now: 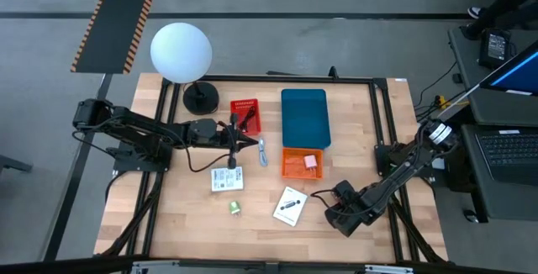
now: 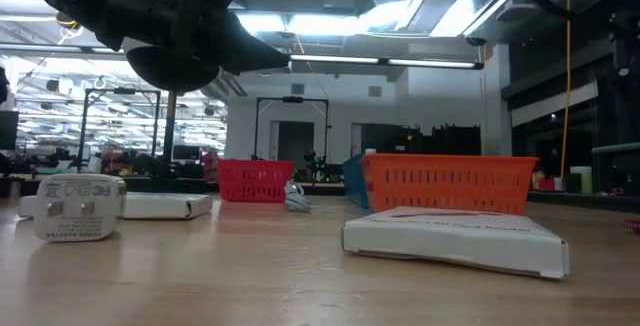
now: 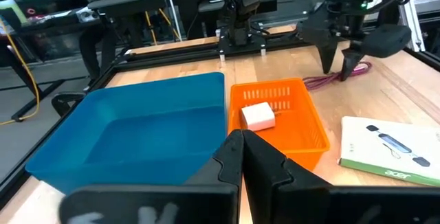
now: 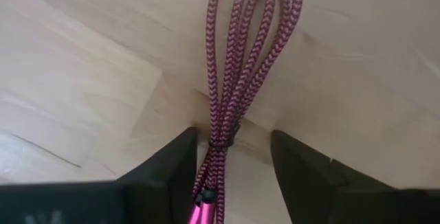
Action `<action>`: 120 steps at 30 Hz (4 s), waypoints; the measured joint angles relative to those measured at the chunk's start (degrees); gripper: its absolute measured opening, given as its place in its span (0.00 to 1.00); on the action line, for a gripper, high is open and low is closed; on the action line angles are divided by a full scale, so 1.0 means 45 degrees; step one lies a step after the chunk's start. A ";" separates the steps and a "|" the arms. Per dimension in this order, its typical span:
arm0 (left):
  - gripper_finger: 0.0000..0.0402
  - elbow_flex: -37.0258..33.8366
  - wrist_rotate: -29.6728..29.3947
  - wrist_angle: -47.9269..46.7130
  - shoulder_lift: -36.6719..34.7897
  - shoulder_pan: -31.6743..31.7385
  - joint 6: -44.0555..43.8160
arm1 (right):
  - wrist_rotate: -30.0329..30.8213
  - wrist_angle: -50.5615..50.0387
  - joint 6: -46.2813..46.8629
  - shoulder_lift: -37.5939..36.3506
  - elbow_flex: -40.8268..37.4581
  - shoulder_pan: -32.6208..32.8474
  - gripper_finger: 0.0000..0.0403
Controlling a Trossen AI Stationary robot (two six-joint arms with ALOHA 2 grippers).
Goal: Pick and place items into bin
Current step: Put the pink charger cable into the red bin
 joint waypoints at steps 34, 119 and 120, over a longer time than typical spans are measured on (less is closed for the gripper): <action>0.01 0.0000 -0.0024 0.0003 0.0000 0.0005 0.0005 | 0.0157 -0.1716 -0.0567 -0.1270 -0.0106 -0.0015 0.00; 0.03 0.0000 0.0029 0.1442 0.0010 0.0002 0.0340 | -0.1042 1.6931 -2.5424 -0.4353 -0.3353 -1.0304 0.00; 0.04 0.0000 0.0029 0.1641 0.0010 0.0000 0.0340 | -0.1083 1.7253 -2.5430 -0.4228 -0.3353 -1.0356 0.00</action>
